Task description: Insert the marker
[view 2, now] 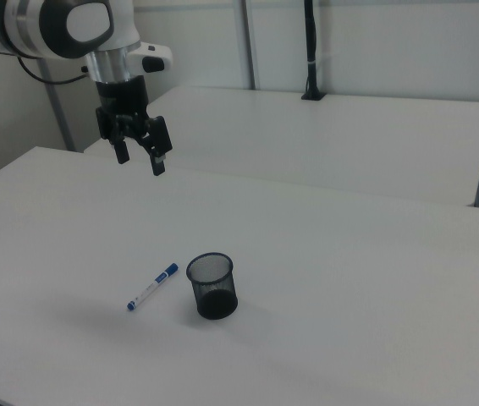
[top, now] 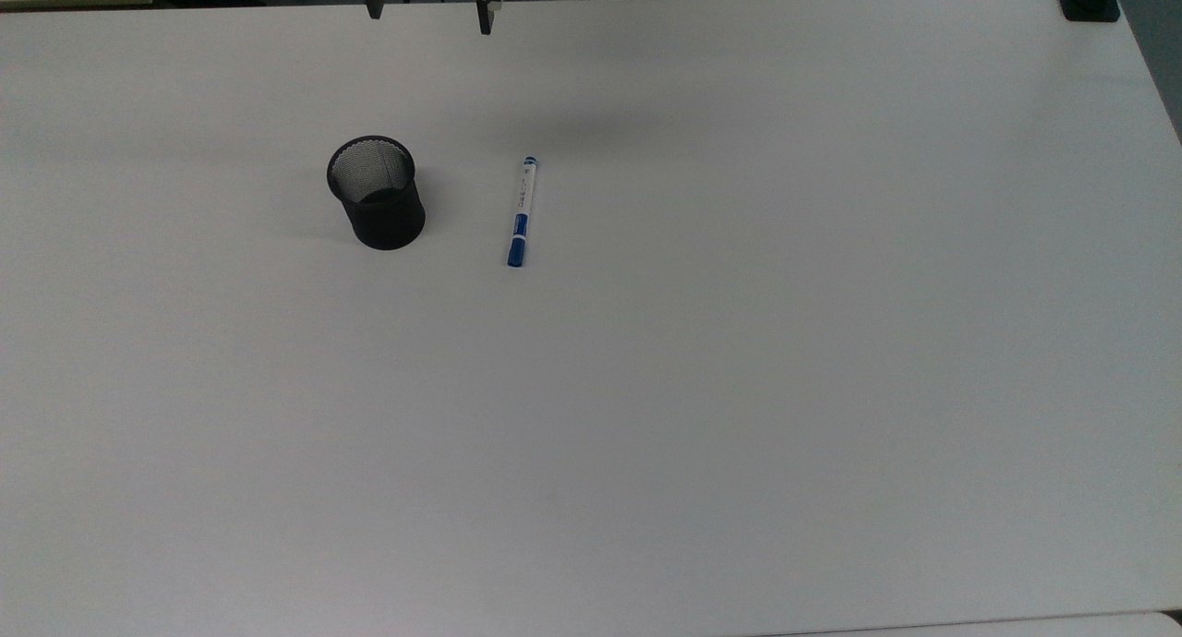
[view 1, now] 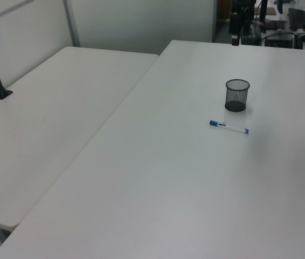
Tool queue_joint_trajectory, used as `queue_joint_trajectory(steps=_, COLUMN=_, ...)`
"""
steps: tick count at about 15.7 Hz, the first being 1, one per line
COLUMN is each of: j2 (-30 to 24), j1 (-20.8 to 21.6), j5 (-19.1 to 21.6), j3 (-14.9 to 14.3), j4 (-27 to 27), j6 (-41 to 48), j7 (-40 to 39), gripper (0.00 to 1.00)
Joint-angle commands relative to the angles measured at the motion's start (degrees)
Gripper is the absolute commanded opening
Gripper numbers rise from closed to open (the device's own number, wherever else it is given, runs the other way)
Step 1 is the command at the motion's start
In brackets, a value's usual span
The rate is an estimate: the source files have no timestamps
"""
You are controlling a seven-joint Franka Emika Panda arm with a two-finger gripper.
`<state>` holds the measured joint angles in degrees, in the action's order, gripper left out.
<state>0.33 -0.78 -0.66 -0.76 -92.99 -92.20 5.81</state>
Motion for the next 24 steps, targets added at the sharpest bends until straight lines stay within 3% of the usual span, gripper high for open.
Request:
queue_joint_trajectory(steps=1, j2=-1.0, j1=0.0, j5=0.8, j3=-0.5, j4=0.0, j6=1.7, j7=-0.5, gripper=1.0)
queue_joint_trajectory(steps=15, j2=-0.2, j1=0.3, j5=1.0, j3=-0.3, j4=0.1, j6=1.1, j7=-1.6, gripper=1.0)
queue_joint_trajectory(steps=18, j2=2.0, j1=0.6, j5=1.3, j3=-0.2, j4=0.2, j6=0.9, j7=-6.4, gripper=1.0)
queue_joint_trajectory(steps=21, j2=5.0, j1=0.9, j5=4.1, j3=0.1, j4=1.7, j6=0.9, j7=-7.0, gripper=1.0)
queue_joint_trajectory(steps=24, j2=7.1, j1=2.9, j5=4.2, j3=0.5, j4=1.5, j6=1.0, j7=-7.0, gripper=1.0)
